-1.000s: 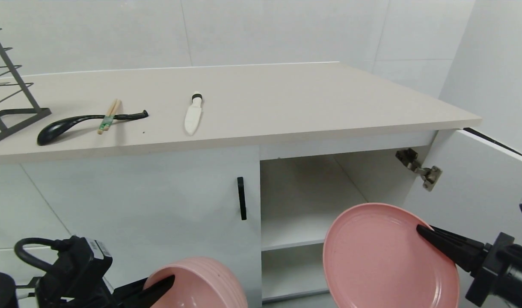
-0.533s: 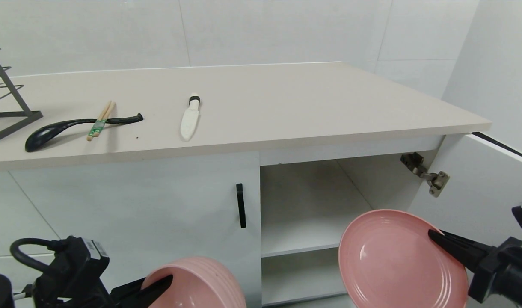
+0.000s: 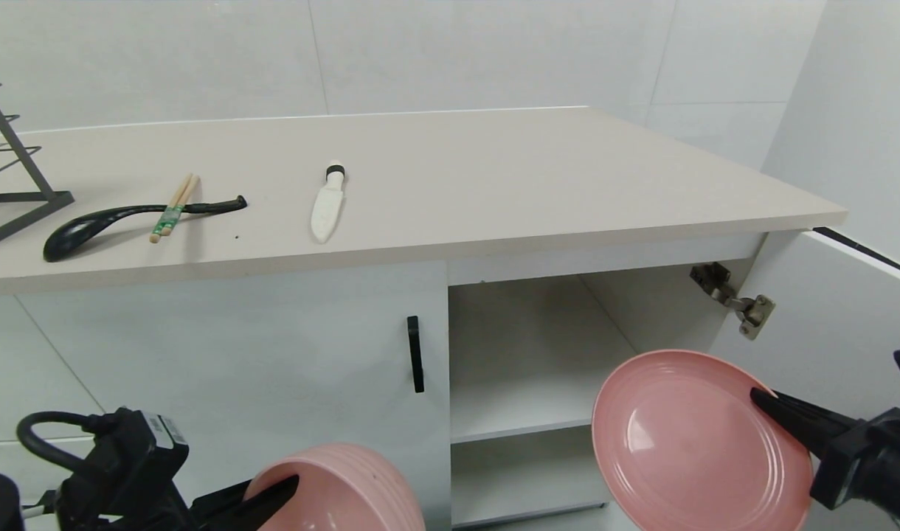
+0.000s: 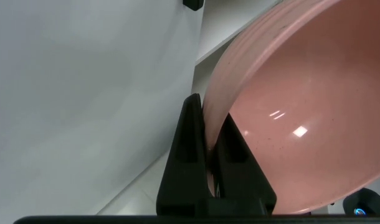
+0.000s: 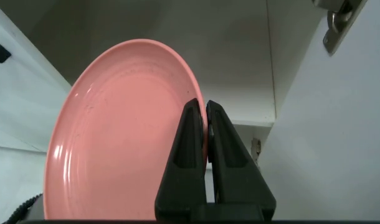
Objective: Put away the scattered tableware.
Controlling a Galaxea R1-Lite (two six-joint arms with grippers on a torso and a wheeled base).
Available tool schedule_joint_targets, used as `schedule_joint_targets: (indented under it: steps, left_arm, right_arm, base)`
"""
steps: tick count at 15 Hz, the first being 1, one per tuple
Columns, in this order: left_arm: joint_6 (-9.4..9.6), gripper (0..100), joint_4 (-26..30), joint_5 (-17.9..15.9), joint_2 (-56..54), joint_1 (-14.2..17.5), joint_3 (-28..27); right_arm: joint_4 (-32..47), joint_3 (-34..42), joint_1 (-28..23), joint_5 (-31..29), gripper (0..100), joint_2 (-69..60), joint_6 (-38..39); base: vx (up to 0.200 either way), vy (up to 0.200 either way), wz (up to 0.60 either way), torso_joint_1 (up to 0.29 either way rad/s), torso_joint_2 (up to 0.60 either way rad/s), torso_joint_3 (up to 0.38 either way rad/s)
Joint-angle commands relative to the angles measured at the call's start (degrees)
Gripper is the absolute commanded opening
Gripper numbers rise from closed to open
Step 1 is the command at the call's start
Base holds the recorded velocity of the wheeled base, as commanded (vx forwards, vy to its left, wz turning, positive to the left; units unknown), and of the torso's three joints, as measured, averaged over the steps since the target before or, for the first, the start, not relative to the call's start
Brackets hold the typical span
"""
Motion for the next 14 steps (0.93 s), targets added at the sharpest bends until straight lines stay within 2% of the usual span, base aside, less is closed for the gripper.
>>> schedule_joint_targets:
  steps: [1,4,6,8,12,14]
  left_arm:
    - [-0.04,0,-0.13,0.02,-0.14,0.03,0.00]
    - [-0.04,0,-0.39,0.02,-0.14,0.03,0.00]
    - [0.05,0,-0.04,-0.07,-1.46,0.03,0.00]
    - [0.05,0,-0.04,-0.16,-2.60,0.03,0.00]
    - [0.05,0,-0.13,-0.16,-3.13,0.03,0.00]
    - [0.05,0,-0.13,-0.16,-3.22,0.03,0.00]
  right_arm:
    - [-0.23,-0.32,0.57,0.06,0,0.08,0.43]
    - [-1.46,-0.58,5.93,1.20,0,7.90,2.54]
    - [-5.23,-0.58,9.44,1.20,0,13.44,2.46]
    - [-11.39,-0.58,9.62,1.20,0,19.85,2.46]
    - [-33.45,-0.06,9.53,1.11,0,41.03,3.07]
    - [-33.45,-1.73,9.71,1.11,0,44.90,3.33]
  base:
    - [0.000,0.000,0.00,0.000,0.00,0.000]
    - [0.000,0.000,0.00,0.000,0.00,0.000]
    - [0.000,0.000,0.00,0.000,0.00,0.000]
    - [0.000,0.000,0.00,0.000,0.00,0.000]
    - [0.000,0.000,0.00,0.000,0.00,0.000]
    - [0.000,0.000,0.00,0.000,0.00,0.000]
